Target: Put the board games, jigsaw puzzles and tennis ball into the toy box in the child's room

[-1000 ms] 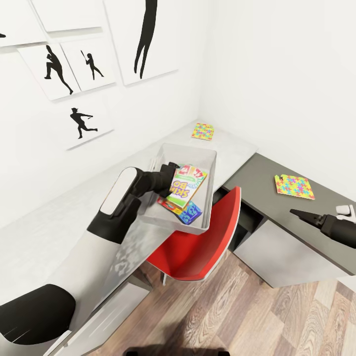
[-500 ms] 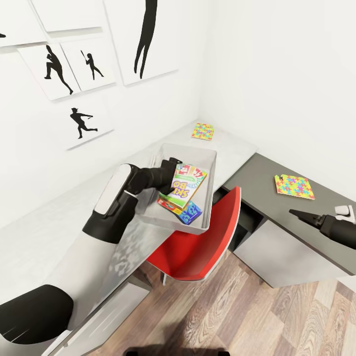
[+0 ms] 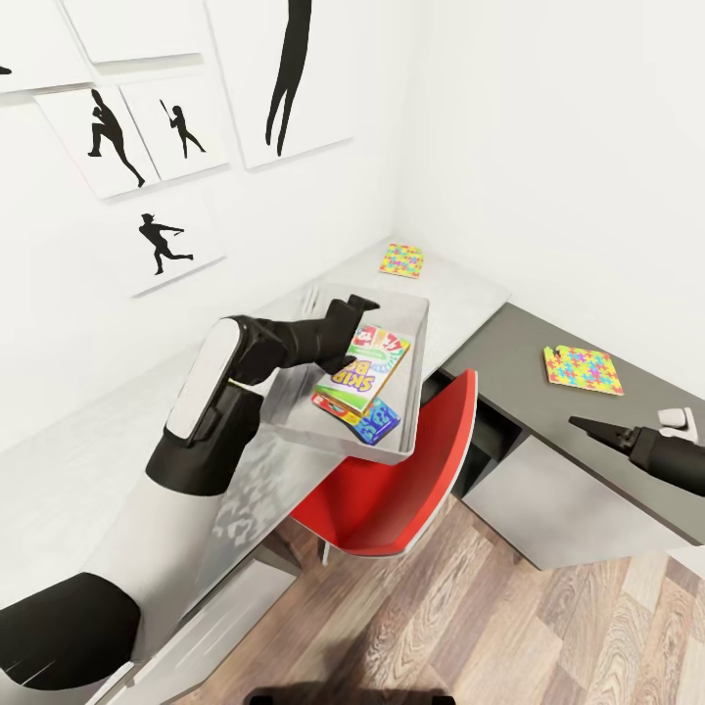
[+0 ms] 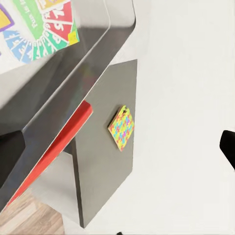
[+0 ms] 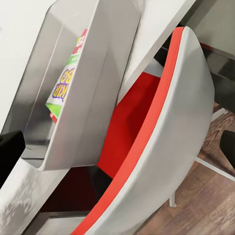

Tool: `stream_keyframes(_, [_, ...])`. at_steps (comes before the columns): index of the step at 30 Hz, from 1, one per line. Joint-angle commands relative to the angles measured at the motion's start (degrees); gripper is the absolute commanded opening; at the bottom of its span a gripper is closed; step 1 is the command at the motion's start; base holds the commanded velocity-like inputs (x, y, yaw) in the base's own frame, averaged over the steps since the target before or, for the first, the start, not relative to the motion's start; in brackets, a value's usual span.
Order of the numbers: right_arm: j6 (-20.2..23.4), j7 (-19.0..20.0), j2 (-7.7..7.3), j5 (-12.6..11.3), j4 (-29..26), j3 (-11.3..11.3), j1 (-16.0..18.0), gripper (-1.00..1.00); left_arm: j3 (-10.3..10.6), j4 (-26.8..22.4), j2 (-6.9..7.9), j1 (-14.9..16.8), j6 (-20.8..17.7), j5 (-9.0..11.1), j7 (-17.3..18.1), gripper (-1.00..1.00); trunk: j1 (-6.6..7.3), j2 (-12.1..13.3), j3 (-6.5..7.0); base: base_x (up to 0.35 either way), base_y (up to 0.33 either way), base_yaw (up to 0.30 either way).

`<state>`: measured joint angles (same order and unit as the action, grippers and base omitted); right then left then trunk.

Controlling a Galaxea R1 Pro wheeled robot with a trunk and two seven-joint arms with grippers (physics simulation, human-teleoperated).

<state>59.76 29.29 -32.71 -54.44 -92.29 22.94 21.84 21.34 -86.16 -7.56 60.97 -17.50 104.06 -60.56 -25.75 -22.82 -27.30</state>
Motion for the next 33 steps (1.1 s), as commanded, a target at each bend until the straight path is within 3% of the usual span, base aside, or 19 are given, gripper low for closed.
stream_keyframes(1, [0.2,0.5,-0.02,0.5,0.0,0.0,0.1,1.0,0.2,-0.9,-0.02,-0.5,-1.1,0.0,-0.3,1.0,-0.03,-0.1,-0.09,0.0,0.0,0.0])
stream_keyframes(8, [0.2,0.5,-0.05,0.5,0.0,-0.2,0.1,1.0,1.4,-3.7,-0.01,-3.0,-2.8,-0.2,1.6,1.0,-0.03,-0.1,-0.09,0.0,0.0,0.0])
stream_keyframes(14, [0.2,0.4,-0.21,0.5,0.0,-0.2,0.1,1.0,3.9,-5.1,0.47,-4.7,-3.7,-0.3,6.0,1.0,-0.03,-0.1,0.04,-0.001,0.0,0.0])
stream_keyframes(20, [0.2,0.4,-0.27,0.5,0.0,-0.2,0.1,1.0,5.6,-5.4,0.71,-5.2,-4.0,-0.6,7.3,1.0,-0.03,-0.1,0.39,-0.062,0.0,0.0])
stream_keyframes(23, [0.2,0.3,-0.3,0.6,0.0,-0.2,0.1,1.0,6.5,-5.5,0.8,-5.5,-4.1,-1.7,7.9,1.0,-0.03,-0.1,0.62,-0.177,0.0,0.0])
stream_keyframes(25, [0.2,0.2,-0.31,0.6,0.0,-0.2,0.1,1.0,7.2,-5.6,0.83,-5.7,-4.2,-3.4,8.3,1.0,-0.03,-0.1,0.78,-0.223,0.0,0.0])
stream_keyframes(33, [0.2,0.2,-0.24,0.6,0.0,-0.2,0.1,1.0,8.0,-5.7,0.91,-6.1,-4.3,-7.2,8.8,1.0,-0.03,-0.1,1.47,-0.202,0.0,0.0])
